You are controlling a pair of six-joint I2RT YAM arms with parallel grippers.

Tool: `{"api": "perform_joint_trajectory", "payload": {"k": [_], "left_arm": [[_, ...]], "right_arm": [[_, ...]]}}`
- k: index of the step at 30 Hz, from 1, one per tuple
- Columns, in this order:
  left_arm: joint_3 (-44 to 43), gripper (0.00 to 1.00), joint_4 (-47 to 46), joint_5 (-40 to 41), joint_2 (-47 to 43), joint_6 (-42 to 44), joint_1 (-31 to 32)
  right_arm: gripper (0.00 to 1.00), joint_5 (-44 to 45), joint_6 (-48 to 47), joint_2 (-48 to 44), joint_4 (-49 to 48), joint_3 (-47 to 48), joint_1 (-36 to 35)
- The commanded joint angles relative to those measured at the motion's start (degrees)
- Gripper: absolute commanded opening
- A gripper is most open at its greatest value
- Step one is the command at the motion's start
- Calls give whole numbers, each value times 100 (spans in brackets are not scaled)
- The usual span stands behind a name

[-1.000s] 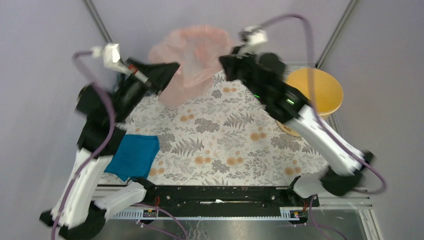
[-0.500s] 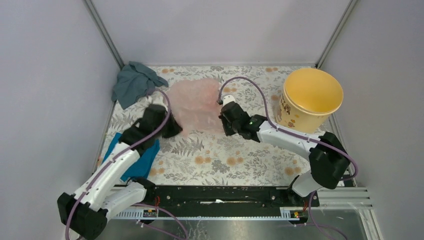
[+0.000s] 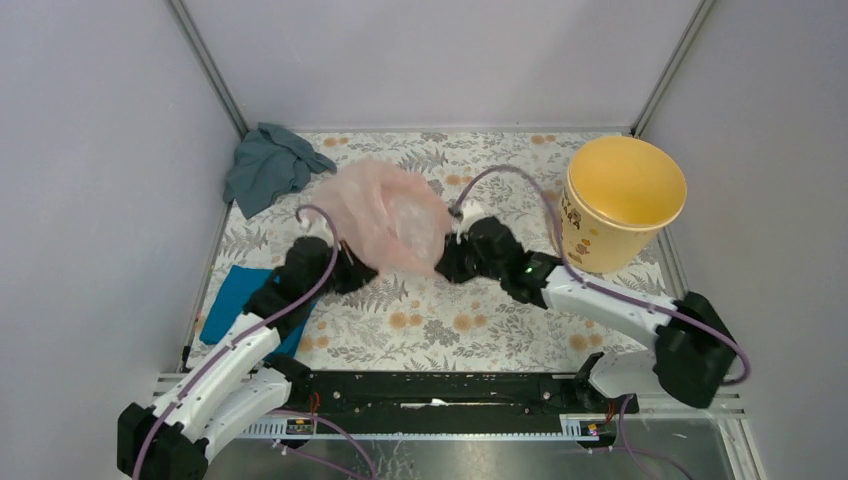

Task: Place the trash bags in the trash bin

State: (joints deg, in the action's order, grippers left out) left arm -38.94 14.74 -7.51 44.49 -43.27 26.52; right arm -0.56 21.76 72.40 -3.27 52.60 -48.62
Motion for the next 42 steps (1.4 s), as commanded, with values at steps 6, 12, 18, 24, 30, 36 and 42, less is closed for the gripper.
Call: {"api": "perform_joint_trajectory", "payload": {"k": [6,12,18,24,30,36,42], "left_arm": [[552,0,1038,467,-101,-140,-16],[409,0,2060,2022,-224,-554,-16],[656,0,2280,2573,-215,-1237,-16],[812,0,2429,2923,-2,-1467,-18],[879,0,2446,2993,-57,-1576,-21],[841,0,2422,2972,-130,-1506,-24],[831,0,2373,2886,-22,-1484,-24]], "right_arm": [[52,-1769,572,248,648,-766,-16],[82,-85,31,-187,1233,-254,4],[100,134,444,-275,806,-182,734],[92,-198,656,823,1523,731,1544],[58,572,291,1784,1611,1023,1562],[51,-372,-343,2523,1428,1007,1552],[72,-1279,-409,2712,398,656,1557]]}}
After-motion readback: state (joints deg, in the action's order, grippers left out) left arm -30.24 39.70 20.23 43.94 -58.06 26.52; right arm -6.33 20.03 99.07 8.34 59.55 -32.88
